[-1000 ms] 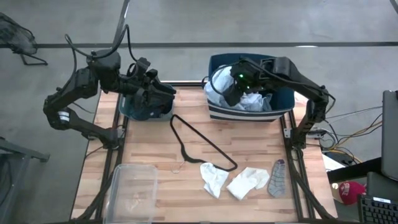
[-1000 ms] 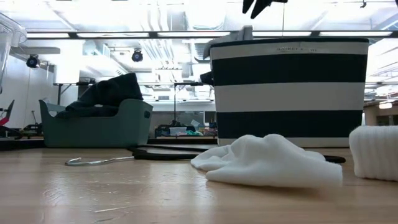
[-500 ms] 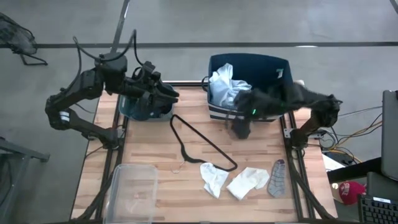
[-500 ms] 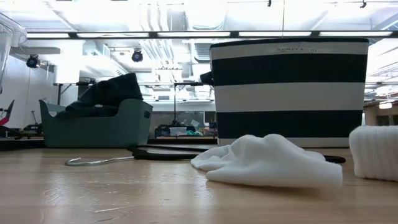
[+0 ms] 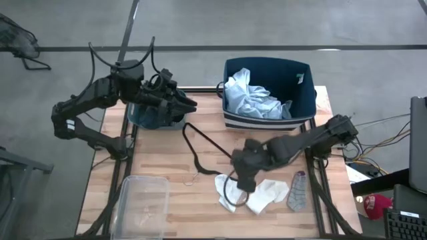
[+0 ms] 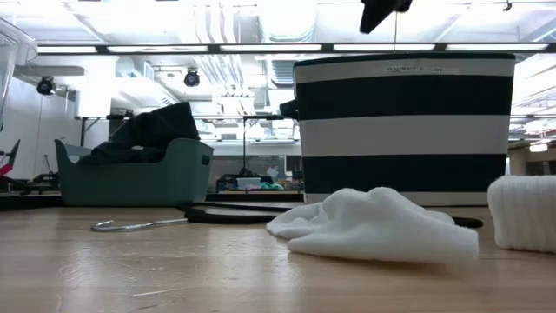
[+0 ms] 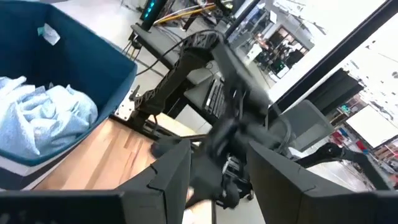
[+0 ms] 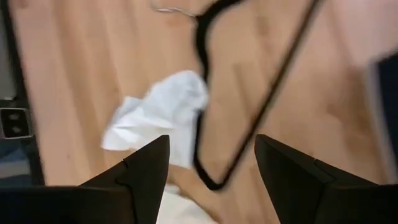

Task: Pick & Place Cloths
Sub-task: Put the white sock into the transparent bin

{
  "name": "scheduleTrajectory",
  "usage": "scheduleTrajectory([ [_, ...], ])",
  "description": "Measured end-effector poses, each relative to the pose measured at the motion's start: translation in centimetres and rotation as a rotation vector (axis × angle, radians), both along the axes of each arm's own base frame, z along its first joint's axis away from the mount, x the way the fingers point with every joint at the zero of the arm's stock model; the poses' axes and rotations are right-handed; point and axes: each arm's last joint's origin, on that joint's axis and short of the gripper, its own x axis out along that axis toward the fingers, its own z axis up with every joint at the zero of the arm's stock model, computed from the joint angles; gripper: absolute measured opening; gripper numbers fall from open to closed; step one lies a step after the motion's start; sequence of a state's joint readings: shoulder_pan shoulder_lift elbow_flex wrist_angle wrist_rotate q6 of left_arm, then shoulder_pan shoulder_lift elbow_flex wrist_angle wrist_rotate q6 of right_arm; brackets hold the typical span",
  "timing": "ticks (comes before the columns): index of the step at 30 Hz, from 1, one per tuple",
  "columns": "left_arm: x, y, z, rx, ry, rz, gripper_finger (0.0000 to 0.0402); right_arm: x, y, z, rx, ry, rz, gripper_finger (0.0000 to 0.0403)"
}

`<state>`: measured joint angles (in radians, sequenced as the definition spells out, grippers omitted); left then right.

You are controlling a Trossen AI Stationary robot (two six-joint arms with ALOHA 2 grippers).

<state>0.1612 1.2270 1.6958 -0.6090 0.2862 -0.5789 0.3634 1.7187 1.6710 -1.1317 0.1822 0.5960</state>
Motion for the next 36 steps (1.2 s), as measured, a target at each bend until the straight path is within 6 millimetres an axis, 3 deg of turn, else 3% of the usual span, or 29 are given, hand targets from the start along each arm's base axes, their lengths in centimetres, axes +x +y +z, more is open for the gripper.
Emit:
scheduleTrajectory([
  [11,0.0,0.0,0.3,-0.002,-0.026,0.0,0.0163,0.8,4.4,-9.7,0.038,-0.09,0.208,0.0254],
  [19,0.1,-0.1,0.5,-0.016,-0.045,0.0,0.0163,2.1,6.2,-16.1,0.035,0.012,0.248,0.0263],
  [25,0.1,-0.1,0.7,-0.038,-0.069,0.004,0.0163,3.1,6.7,-18.3,0.027,0.083,0.249,0.0227],
  [29,0.1,-0.2,0.7,-0.044,-0.067,-0.004,0.0163,3.6,6.6,-18.7,0.061,0.12,0.254,0.0169],
  [33,0.1,-0.3,0.7,-0.005,-0.071,-0.022,0.0163,3.1,5.6,-17.7,0.048,0.174,0.249,0.0077],
  [36,0.1,-0.4,0.7,0.053,-0.082,-0.032,0.0163,2.6,4.4,-15.4,0.042,0.168,0.254,0.0021],
])
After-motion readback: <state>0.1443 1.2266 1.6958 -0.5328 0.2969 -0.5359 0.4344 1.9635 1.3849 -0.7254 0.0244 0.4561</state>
